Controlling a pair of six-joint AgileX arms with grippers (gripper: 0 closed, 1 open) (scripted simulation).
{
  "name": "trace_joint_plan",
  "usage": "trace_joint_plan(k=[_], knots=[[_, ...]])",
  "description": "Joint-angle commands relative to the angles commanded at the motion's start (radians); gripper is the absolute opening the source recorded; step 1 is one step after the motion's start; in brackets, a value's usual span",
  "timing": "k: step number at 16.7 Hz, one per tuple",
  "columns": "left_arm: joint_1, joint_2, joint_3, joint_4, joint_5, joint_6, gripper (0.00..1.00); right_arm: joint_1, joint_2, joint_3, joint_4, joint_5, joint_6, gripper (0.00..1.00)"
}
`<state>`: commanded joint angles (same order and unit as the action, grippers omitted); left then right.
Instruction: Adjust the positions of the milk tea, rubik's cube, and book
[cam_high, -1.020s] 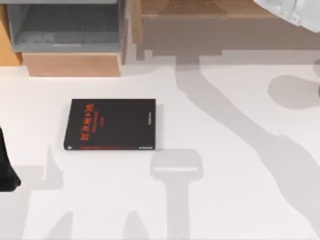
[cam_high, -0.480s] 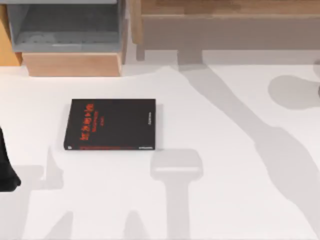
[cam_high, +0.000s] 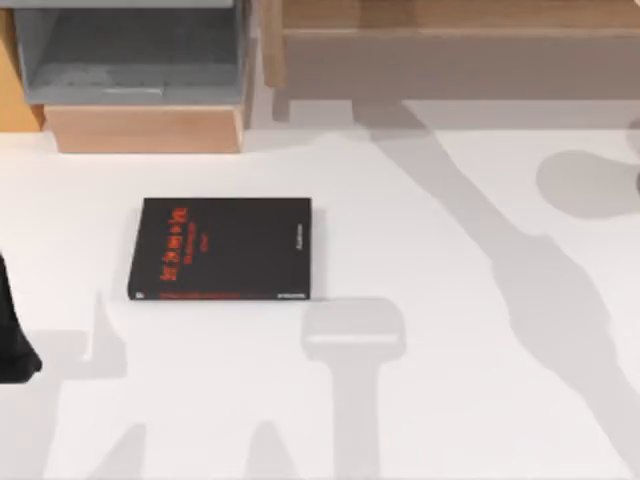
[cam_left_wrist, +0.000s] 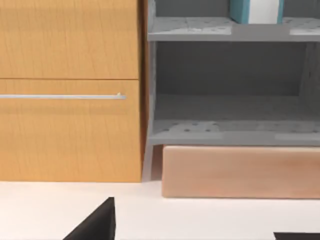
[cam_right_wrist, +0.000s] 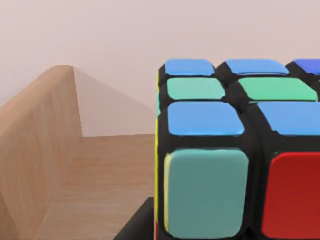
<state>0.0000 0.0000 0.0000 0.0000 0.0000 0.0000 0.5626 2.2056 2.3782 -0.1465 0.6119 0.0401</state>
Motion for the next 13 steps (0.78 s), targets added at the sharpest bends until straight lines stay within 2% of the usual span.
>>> trace_joint_plan(k=[8, 13], knots=[[0.000, 0.000, 0.000, 0.000, 0.000, 0.000, 1.00, -0.016, 0.063, 0.039, -0.011, -0.030, -0.024, 0.00], [0.000, 0.000, 0.000, 0.000, 0.000, 0.000, 1.00, -0.016, 0.063, 0.039, -0.011, -0.030, -0.024, 0.38]])
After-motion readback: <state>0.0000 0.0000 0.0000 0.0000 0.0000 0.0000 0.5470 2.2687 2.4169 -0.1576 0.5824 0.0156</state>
